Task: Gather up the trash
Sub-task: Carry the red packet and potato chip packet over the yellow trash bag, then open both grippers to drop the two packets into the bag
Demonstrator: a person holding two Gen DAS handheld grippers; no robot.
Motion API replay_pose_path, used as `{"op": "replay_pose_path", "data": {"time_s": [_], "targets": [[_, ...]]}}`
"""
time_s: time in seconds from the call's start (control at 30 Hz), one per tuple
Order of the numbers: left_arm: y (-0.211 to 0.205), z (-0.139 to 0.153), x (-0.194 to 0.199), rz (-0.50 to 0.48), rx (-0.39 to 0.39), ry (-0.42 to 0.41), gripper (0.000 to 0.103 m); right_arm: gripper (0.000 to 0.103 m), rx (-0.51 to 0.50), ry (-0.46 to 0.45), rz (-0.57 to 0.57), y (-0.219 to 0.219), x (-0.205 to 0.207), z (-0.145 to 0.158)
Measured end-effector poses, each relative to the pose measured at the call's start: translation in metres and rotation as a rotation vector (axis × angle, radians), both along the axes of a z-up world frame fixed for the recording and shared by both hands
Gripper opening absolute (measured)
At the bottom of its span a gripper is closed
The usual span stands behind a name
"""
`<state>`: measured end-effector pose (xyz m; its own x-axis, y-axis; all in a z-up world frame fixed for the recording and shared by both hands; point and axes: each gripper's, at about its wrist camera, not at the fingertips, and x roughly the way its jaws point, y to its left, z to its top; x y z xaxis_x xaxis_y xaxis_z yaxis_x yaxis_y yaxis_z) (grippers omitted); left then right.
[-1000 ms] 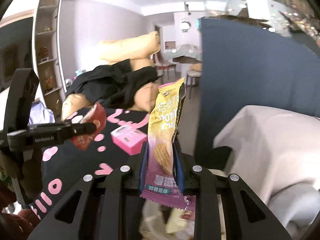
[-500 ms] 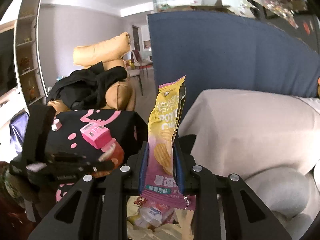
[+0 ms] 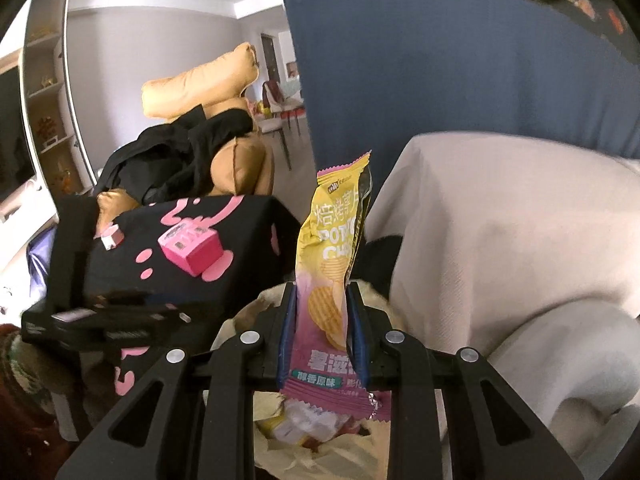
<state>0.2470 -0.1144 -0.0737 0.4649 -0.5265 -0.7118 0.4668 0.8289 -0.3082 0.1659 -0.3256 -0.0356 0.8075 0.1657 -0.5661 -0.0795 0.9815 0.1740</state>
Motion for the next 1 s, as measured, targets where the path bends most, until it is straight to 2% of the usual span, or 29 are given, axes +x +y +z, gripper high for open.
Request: {"op": "replay_pose_path", "data": {"time_s": [0.3, 0.57, 0.73, 0.9, 1.0], "targets": [[0.063, 0.020, -0.033, 0.104, 0.017, -0.035, 0.056, 0.025, 0.050, 0.112, 0.083, 0.042, 0.024, -0.043], [0.105, 0.024, -0.057, 0.156, -0.003, -0.050, 0.056, 0.025, 0.007, 0.218, 0.101, 0.075, 0.049, -0.085], [0.124, 0.026, -0.062, 0.189, -0.012, -0.080, 0.056, 0.025, -0.016, 0.326, 0.081, 0.075, 0.061, -0.117], [0.139, 0.024, -0.063, 0.216, -0.033, -0.073, 0.056, 0.026, -0.043, 0.373, 0.054, 0.068, 0.061, -0.130], [0.144, 0.022, -0.063, 0.233, -0.042, -0.066, 0.056, 0.034, -0.030, 0.371, 0.051, 0.067, 0.057, -0.128]]}}
